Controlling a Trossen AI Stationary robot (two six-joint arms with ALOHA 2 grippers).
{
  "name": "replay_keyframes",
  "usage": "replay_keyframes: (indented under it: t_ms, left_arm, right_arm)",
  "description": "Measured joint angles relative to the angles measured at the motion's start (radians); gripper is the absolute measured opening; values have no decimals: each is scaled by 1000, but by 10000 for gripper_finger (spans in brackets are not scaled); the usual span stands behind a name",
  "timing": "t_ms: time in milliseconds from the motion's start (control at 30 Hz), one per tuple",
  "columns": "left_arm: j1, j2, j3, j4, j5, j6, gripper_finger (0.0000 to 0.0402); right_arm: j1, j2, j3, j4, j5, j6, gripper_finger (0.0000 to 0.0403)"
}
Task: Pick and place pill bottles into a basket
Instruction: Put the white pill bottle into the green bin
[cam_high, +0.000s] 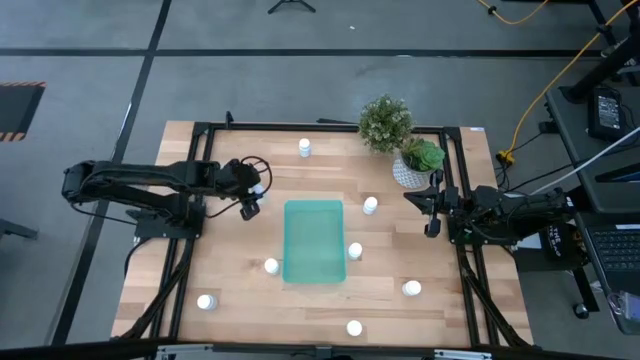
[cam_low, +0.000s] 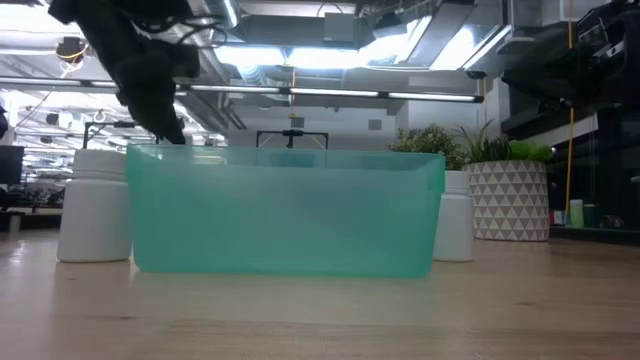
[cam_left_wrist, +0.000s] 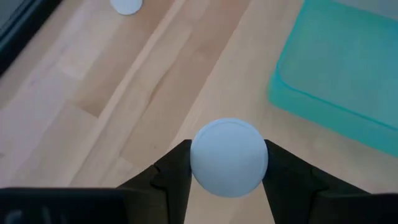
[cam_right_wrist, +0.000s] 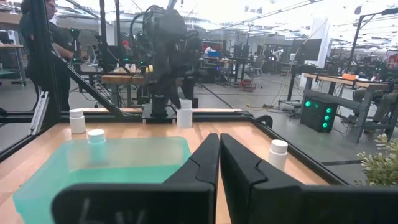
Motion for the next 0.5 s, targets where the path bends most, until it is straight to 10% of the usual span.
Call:
replay_keyframes:
  t_ms: [500]
  left_arm:
    - [-79,-99,47,-57,-2,151,159]
  right_arm:
    - [0,0,0,0,0,-26,19]
